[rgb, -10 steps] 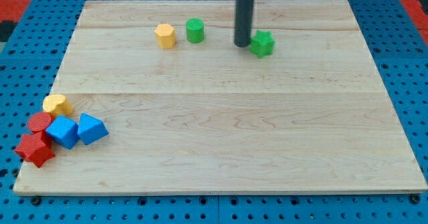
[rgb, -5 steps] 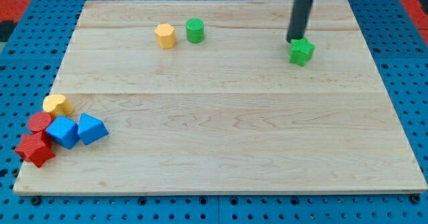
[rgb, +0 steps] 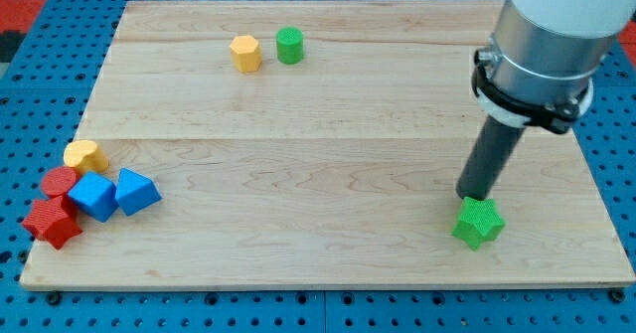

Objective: Place the green star diagonally to the bottom right of the green circle

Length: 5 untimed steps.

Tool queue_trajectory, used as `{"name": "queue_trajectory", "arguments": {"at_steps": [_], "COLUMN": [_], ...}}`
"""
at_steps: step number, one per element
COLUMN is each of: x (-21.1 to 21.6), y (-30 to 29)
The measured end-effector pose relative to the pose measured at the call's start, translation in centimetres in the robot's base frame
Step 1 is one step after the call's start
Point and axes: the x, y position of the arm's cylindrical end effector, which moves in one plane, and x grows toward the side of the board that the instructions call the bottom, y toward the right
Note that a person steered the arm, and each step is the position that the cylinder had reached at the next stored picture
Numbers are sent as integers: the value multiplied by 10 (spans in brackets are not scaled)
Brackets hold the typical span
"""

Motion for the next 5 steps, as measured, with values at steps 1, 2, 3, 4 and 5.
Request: {"name": "queue_trajectory", "arguments": {"at_steps": [1, 2, 3, 4, 5], "x": [-16, 20, 79, 85, 73], "y": [-47, -68, -72, -44, -16]}}
